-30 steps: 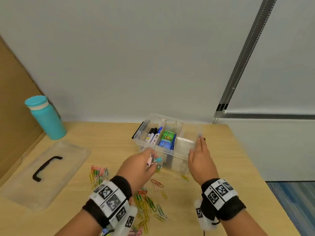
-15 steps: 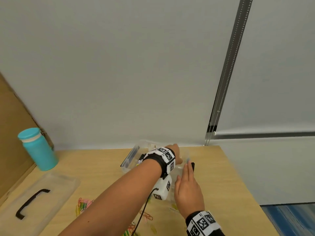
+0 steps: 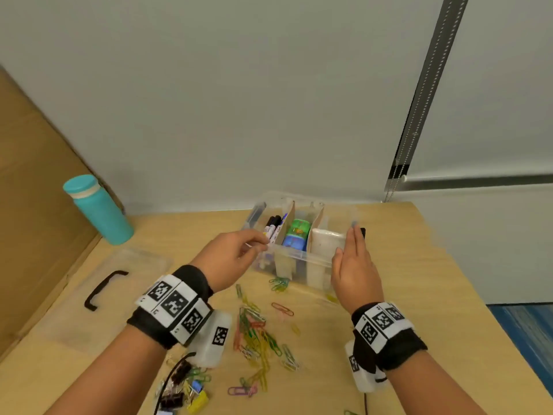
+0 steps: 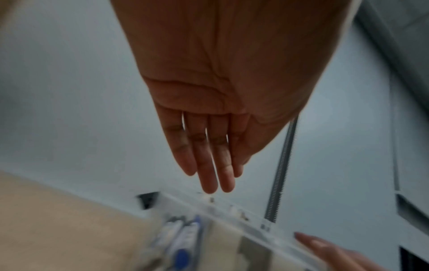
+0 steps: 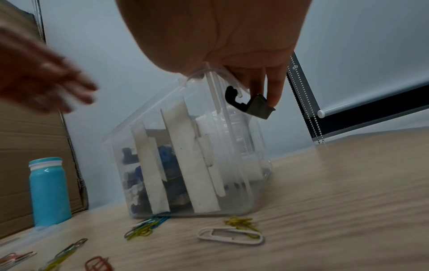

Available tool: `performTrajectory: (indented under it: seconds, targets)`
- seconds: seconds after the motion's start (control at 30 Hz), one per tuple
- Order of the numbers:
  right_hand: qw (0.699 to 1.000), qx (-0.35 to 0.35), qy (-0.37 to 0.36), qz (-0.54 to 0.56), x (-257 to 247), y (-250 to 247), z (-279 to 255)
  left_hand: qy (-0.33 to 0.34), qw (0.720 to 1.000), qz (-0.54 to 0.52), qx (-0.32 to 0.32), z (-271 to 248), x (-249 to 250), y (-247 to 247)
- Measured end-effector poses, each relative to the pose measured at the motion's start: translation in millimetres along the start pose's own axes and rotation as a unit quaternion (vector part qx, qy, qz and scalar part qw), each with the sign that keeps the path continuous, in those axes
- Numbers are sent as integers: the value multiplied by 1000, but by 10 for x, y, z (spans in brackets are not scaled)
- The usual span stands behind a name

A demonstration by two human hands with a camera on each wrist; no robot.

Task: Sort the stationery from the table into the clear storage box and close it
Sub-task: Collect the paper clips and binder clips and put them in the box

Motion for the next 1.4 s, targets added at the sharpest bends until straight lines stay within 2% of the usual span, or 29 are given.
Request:
performTrajectory:
  seconds: [0.17, 0.23, 0.33, 0.4, 0.47, 0.53, 0.6, 0.7, 0.8, 1.0, 1.17, 1.2, 1.23, 1.3, 1.33, 1.4]
  targets:
    - [1000, 4, 4, 4, 18, 33, -3, -115, 993, -14, 34, -980, -719, -137]
    - [999, 29, 13, -11, -1, 8, -22, -151, 988, -2, 33, -1307, -957, -81]
    - [995, 88, 1, -51, -206, -113, -166, -188, 982, 19, -17, -1634, -1169, 76]
    - [992, 92, -60, -55, -501, -153, -372, -192, 979, 21, -70, -1763, -1211, 178]
    - [989, 29, -143, -40, -845, -78, -640, -178, 975, 33, -127, -1843, -1212, 274]
    - [974, -105, -198, -30, -1132, 120, -924, -160, 969, 66, -178, -1881, -1212, 335]
    - [945, -246, -213, -35, -1344, 387, -1201, -151, 960, 94, -219, -1895, -1229, 373]
    - [904, -387, -171, -58, -1530, 714, -1549, -117, 951, 125, -256, -1893, -1258, 425]
    - [884, -439, -124, -102, -1579, 908, -1769, -83, 953, 127, -263, -1897, -1274, 448]
    - [914, -396, -59, -59, -1585, 966, -1900, -27, 971, 64, -227, -1921, -1424, 381]
    - [904, -398, 81, 131, -1374, 793, -1770, -65, 982, -87, -157, -1945, -1628, 216]
    - [887, -398, 126, 199, -1335, 780, -1728, -76, 980, -118, -142, -1931, -1677, 182]
    - [852, -403, 179, 283, -1306, 782, -1700, -80, 977, -144, -132, -1911, -1718, 152]
    - [751, -409, 255, 452, -1289, 804, -1667, -76, 974, -176, -122, -1859, -1765, 102]
    - [712, -397, 265, 515, -1299, 804, -1651, -73, 971, -192, -122, -1829, -1782, 90]
    - [662, -356, 249, 611, -1330, 801, -1635, -79, 964, -223, -121, -1770, -1826, 85]
Point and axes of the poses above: each hand's wrist, its own z-axis towards the middle knuckle, its own y-axis out of the palm, x = y × z, the point moved 3 cm from there along z, towards the middle knuckle, and after that the axes turned 5 degrees about y, right-handed, at the moved point
